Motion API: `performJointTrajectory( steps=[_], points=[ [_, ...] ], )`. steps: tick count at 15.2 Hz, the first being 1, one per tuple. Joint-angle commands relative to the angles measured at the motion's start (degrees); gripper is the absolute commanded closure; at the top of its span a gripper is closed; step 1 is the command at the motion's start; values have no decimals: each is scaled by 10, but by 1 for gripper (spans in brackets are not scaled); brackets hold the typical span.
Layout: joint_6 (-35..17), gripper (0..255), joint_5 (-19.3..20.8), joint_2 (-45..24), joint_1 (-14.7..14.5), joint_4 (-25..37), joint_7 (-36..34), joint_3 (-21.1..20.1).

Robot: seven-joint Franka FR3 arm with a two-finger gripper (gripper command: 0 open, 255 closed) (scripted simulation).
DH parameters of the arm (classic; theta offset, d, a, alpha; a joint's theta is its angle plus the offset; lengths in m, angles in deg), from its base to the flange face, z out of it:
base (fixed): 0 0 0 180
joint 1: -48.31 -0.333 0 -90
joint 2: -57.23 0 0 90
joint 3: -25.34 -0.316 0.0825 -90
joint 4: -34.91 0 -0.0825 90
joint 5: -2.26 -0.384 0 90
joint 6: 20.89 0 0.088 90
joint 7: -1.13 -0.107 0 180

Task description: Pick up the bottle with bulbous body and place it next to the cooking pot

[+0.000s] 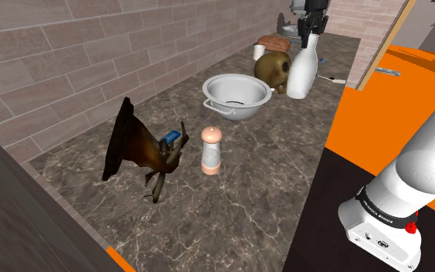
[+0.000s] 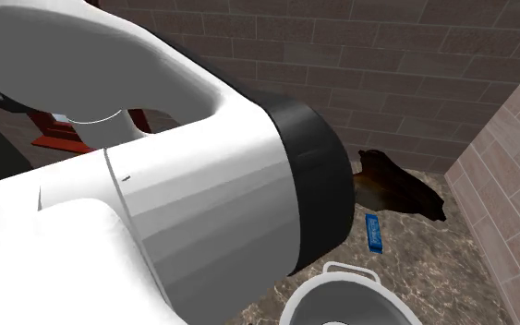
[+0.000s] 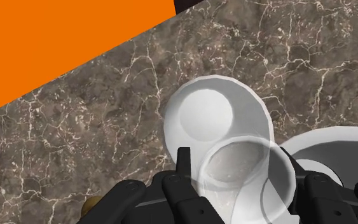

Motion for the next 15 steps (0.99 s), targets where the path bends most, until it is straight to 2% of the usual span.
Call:
performJointTrajectory(
  steps=[1, 15],
  points=[
    [-16, 255, 0, 0, 0, -16, 0, 0],
    [-123, 255, -1, -4, 0, -119, -4, 0]
  ],
)
